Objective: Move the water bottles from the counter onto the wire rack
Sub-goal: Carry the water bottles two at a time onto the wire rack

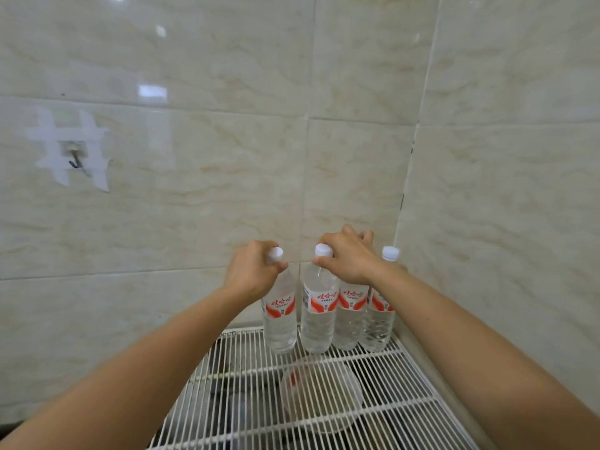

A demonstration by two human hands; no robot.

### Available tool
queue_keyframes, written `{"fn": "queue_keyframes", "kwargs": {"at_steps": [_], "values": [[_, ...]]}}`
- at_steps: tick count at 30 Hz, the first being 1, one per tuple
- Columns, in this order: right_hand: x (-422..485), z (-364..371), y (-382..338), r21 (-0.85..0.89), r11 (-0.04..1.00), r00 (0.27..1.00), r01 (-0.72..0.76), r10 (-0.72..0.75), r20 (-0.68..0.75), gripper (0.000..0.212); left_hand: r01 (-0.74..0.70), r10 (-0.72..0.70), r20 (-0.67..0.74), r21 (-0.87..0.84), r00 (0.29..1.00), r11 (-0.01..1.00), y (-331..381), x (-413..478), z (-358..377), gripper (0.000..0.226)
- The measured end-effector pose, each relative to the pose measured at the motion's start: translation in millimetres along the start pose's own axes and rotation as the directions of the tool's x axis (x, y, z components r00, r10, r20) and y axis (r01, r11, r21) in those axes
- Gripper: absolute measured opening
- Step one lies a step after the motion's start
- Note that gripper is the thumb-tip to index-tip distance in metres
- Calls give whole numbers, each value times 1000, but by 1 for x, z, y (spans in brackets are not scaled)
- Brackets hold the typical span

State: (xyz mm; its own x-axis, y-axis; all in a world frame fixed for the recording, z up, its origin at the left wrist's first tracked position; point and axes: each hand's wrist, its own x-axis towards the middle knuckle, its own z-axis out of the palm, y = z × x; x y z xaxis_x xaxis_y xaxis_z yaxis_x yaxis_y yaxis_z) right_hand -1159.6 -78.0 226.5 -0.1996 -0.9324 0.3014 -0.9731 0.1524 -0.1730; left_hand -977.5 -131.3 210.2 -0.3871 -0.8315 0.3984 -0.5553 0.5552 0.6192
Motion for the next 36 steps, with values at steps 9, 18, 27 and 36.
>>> {"fn": "queue_keyframes", "kwargs": {"at_steps": [9, 18, 27, 36], "values": [[9, 7, 1, 3, 1000, 999, -11, 11, 45, 26, 46, -42, 59, -63, 997, 997, 0, 15, 12, 32], [8, 1, -5, -57, 998, 996, -1, 6, 90, 28, 18, -13, 103, -50, 995, 999, 1, 16, 14, 32], [10, 2, -7, -100, 995, 998, -6, 13, 63, 30, 41, -30, 122, -87, 992, 995, 2, 22, 22, 30], [-3, 5, -1, -29, 999, 999, -40, 41, 13, 26, 82, -64, 127, -137, 990, 987, 0, 18, 22, 50]]}}
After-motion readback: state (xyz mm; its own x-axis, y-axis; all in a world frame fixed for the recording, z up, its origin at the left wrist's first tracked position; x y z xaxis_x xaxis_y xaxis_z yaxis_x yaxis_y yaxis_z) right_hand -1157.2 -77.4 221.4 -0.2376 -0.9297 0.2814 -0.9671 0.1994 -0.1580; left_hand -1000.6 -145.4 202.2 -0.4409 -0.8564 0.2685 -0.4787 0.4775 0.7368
